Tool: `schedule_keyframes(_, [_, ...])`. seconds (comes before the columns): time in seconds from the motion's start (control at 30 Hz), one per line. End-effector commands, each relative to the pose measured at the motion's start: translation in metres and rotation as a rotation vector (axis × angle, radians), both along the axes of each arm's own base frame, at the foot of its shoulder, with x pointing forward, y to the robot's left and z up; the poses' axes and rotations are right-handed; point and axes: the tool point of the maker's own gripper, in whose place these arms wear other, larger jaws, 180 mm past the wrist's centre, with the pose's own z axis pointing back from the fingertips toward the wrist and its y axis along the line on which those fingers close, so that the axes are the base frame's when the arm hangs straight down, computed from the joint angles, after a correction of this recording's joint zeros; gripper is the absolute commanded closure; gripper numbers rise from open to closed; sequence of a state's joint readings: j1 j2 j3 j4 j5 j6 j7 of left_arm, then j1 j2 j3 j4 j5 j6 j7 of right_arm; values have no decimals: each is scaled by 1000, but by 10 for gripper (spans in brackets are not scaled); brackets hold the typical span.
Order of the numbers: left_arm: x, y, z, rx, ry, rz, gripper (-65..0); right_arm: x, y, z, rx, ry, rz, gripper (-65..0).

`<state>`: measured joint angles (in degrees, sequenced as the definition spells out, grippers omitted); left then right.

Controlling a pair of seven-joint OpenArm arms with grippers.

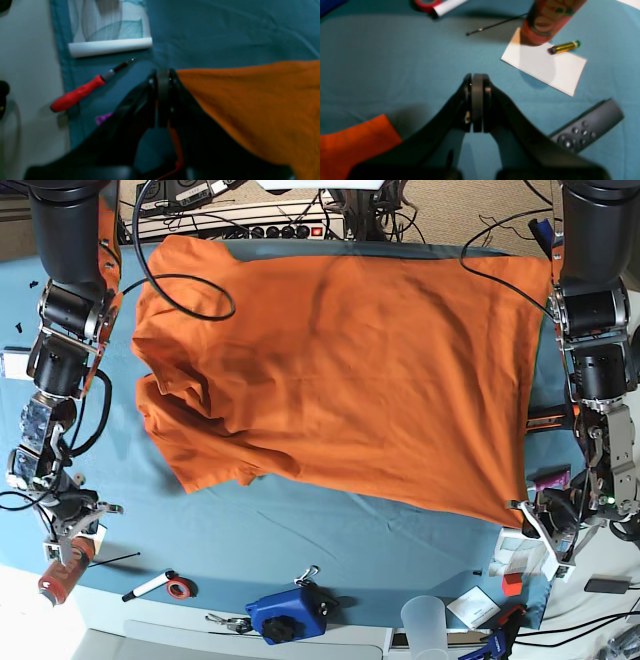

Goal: Layout the t-shirt on the table in an organized manner, then fold the t-shirt properly
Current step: 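Pull the hem corners apart with both grippers to straighten the hem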

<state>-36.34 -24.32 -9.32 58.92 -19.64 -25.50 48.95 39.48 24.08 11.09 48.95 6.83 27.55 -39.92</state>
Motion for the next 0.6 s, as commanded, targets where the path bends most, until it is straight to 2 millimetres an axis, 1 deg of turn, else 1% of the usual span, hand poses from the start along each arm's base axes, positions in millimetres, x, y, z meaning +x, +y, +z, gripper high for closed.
schedule_keyframes(0.0, [13, 10, 30, 8, -79, 14, 0, 11, 0, 27, 13, -69, 10, 0])
schedule_keyframes(0.1, [13, 12, 30, 9, -78, 15, 0, 4, 14, 16, 58, -6, 75, 0])
schedule_keyframes(0.23, [12, 8, 30, -13, -71, 8, 0, -12, 44, 2, 136, 114, 226, -8])
schedule_keyframes(0.33, [12, 8, 29, -12, -71, 7, 0, -19, 54, -2, 201, 156, 244, -178])
schedule_keyframes(0.37, [12, 8, 29, -12, -71, 8, 0, -18, 55, -1, 210, 150, 247, -208])
schedule_keyframes(0.47, [12, 8, 29, -12, -70, 7, 0, -13, 55, 3, 214, 99, 244, -216])
schedule_keyframes(0.57, [11, 8, 29, -13, -67, 7, 0, -16, 59, -8, 180, 126, 258, -216])
